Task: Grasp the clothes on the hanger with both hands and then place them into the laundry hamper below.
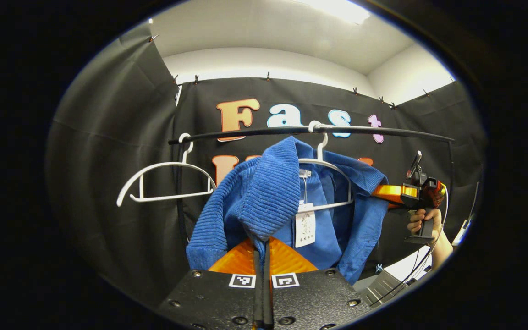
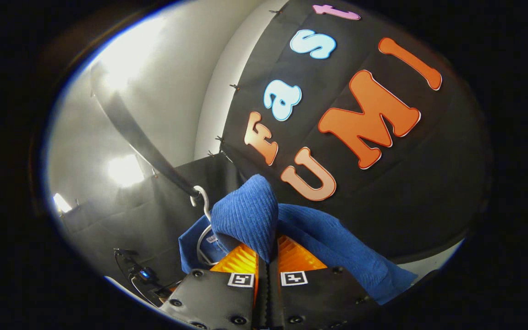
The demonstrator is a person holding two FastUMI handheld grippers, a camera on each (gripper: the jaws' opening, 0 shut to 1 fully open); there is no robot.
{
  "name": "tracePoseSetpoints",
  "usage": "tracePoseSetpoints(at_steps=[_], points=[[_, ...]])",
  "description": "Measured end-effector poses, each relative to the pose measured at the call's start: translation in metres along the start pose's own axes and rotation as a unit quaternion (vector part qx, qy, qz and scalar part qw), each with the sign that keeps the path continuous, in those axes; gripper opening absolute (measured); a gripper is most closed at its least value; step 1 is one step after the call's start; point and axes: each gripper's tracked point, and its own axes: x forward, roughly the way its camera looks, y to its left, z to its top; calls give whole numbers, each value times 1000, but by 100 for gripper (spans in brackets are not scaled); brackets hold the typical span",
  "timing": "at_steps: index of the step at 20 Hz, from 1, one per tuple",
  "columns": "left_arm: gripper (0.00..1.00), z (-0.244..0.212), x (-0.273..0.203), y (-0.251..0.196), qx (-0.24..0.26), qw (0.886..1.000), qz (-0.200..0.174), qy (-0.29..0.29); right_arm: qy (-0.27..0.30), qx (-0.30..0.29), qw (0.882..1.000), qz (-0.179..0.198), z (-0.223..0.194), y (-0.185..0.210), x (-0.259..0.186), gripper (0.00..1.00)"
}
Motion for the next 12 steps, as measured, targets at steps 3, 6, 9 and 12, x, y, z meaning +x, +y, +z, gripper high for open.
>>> tracePoseSetpoints(at_steps=[3,6,9,12], points=[[0,19,-6,34,1,999,33,-10,-14,37,999,-15,14,-12,1,7],[0,37,-13,53,-19,999,42,-21,-51,58,997,-17,41,-19,7,7],[0,59,-10,72,-10,998,51,-44,-70,57,996,-13,58,-16,14,7],[0,77,-4,83,-21,996,53,-67,-88,54,994,-20,73,-17,21,7]])
